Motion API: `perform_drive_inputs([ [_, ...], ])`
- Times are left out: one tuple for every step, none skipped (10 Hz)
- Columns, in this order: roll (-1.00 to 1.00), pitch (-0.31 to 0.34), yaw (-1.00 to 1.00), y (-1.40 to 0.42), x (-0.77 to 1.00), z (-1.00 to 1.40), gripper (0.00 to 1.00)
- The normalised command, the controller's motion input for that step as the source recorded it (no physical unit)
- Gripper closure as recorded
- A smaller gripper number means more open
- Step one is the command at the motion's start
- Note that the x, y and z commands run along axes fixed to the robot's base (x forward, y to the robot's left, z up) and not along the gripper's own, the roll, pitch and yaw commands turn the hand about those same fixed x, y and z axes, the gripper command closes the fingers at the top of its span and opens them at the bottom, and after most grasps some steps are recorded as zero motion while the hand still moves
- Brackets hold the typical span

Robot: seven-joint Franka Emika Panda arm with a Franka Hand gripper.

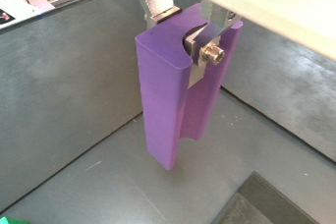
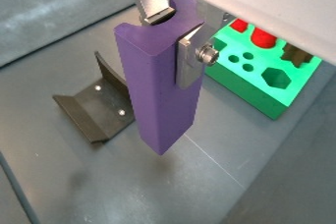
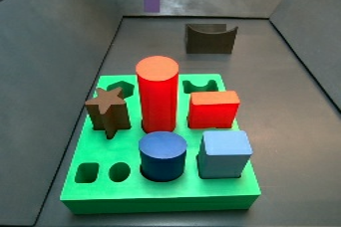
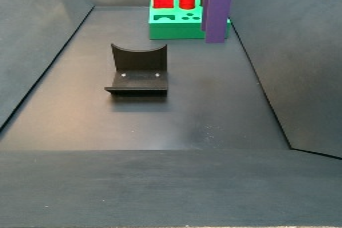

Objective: Pick up the arch object. Move up. Rotate the arch object. Move to above the board. Insert the arch object.
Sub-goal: Rotate the arch object.

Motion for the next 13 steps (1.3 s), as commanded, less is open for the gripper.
perform_drive_inputs([
  [-0.27,-0.100,-0.08,0.03,0.02,-1.00,1.00],
  [-0.26,-0.096,-0.07,0.03,0.02,-1.00,1.00],
  [-0.22,-0.078,-0.05,0.04,0.02,-1.00,1.00],
  [-0.18,-0.075,-0.04,0.03,0.02,-1.00,1.00],
  [-0.15,-0.073,-0.03,0.03,0.03,-1.00,1.00],
  [-0.15,-0.072,-0.02,0.03,0.03,-1.00,1.00],
  [-0.14,-0.070,-0.02,0.03,0.03,-0.83,1.00],
  [-0.15,-0.073,-0.02,0.02,0.02,-0.67,1.00],
  [-0.16,-0.075,-0.02,0.01,0.02,-0.45,1.00],
  [-0.16,-0.079,-0.03,0.01,0.02,-0.30,1.00],
  [-0.16,-0.067,-0.02,0.01,0.00,-0.18,1.00],
  [-0.16,-0.067,-0.02,0.01,0.00,-0.18,1.00],
  [-0.16,-0.063,-0.02,0.01,-0.01,-0.19,1.00],
])
